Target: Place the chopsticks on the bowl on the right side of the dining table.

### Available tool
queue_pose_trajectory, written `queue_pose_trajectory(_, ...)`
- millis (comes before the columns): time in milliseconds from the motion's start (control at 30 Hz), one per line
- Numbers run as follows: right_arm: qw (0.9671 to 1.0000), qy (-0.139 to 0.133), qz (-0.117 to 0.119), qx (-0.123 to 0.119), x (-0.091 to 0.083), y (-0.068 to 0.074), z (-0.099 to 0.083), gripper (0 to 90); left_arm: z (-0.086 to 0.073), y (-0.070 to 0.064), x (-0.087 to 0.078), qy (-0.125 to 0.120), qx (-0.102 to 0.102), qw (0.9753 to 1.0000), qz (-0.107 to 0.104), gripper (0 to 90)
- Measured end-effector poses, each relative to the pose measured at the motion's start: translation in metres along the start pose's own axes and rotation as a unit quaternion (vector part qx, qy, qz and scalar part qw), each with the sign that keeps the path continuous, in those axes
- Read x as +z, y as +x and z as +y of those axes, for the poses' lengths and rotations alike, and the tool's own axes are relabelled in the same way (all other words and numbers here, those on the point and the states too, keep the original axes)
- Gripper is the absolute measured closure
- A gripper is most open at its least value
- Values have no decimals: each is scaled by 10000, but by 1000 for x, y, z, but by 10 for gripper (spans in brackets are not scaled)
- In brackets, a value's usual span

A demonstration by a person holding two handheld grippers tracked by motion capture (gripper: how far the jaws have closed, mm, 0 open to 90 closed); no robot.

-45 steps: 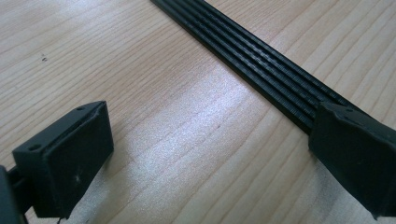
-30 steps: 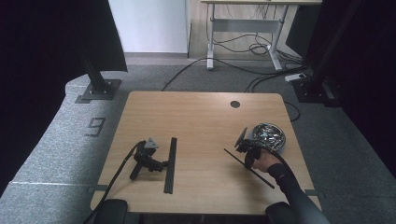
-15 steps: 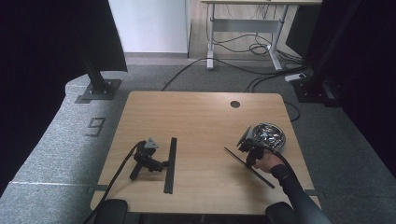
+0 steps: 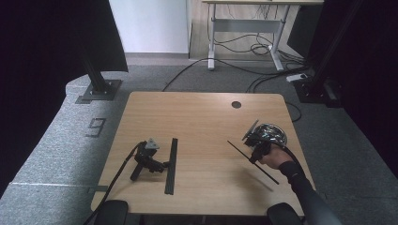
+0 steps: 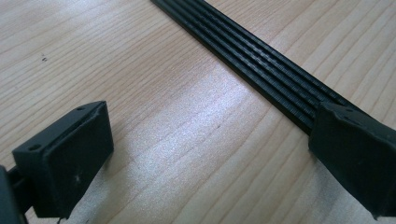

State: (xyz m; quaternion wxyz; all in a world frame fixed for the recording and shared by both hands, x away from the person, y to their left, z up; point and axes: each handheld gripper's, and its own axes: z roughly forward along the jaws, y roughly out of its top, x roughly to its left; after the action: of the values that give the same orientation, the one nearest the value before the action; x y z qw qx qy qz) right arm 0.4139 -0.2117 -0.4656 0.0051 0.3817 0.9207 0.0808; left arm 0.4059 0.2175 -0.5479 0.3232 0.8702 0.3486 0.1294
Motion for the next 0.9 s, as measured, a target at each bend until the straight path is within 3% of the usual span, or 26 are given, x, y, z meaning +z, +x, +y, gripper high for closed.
queue_pose_trajectory(367, 9997, -211, -69, 77, -35, -5, 0, 857, 0, 0, 0, -2, 8, 10000, 2, 0)
queue_pose_trajectory(567, 9992, -299, -243, 106, -57, -10, 4, 857, 0, 0, 0, -8, 1, 10000, 4, 0)
queue_pose_trajectory(767, 9985, -301, -413, 214, -61, -22, 6, 857, 0, 0, 0, -8, -1, 10000, 3, 0)
queue_pose_trajectory(900, 9976, -266, -507, 382, -53, -35, 6, 857, 0, 0, 0, -9, -8, 10000, 3, 0)
